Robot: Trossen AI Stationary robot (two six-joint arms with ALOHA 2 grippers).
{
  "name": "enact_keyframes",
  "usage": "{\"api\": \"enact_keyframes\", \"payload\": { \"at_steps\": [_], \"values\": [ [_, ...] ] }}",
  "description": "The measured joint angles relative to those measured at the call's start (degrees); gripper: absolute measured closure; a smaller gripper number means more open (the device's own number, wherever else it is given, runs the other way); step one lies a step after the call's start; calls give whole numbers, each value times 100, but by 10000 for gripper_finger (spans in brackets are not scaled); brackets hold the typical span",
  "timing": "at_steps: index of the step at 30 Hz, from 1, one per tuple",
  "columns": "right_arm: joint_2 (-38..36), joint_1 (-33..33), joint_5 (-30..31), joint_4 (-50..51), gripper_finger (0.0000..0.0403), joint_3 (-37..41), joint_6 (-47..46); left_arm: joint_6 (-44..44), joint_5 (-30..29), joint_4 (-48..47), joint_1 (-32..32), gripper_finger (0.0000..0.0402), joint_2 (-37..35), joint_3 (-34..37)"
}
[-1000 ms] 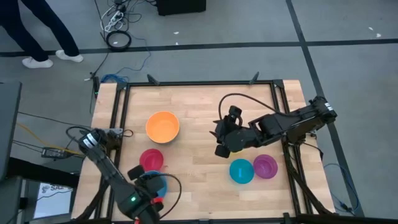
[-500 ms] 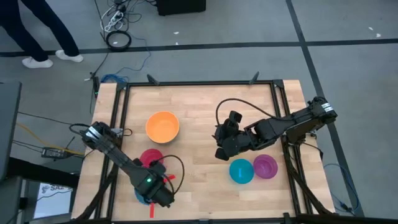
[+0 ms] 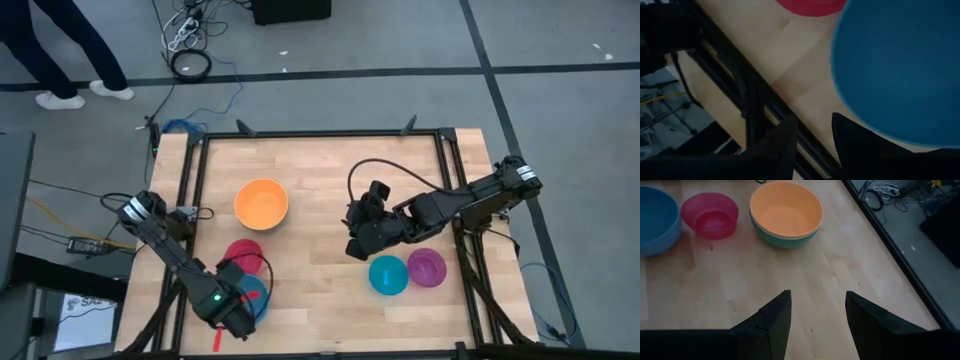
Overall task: Nest bowls inside each other
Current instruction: Stack the blue bowl on top of the orange bowl
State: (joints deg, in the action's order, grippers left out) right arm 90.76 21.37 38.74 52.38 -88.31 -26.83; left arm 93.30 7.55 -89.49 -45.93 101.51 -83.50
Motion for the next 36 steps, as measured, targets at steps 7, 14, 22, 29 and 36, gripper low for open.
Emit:
{"api": "enact_keyframes", "payload": {
  "at_steps": [7, 14, 22, 29, 36],
  "values": [
    [0, 0, -2, -2, 231, 0, -7, 22, -298, 211, 2, 270, 0, 4],
    [0, 0, -44, -4, 231, 0, -7, 63, -317, 925, 2, 270, 4, 372],
    [2, 0, -54, -25, 232, 0, -3, 85, -246, 1160, 7, 270, 2, 767],
    [2, 0, -55, -46, 234, -2, -2, 132, -241, 2063, 7, 270, 2, 1222],
    [2, 0, -52, -101, 235, -2, 35, 146, -257, 2153, 7, 270, 2, 1395]
  ]
}}
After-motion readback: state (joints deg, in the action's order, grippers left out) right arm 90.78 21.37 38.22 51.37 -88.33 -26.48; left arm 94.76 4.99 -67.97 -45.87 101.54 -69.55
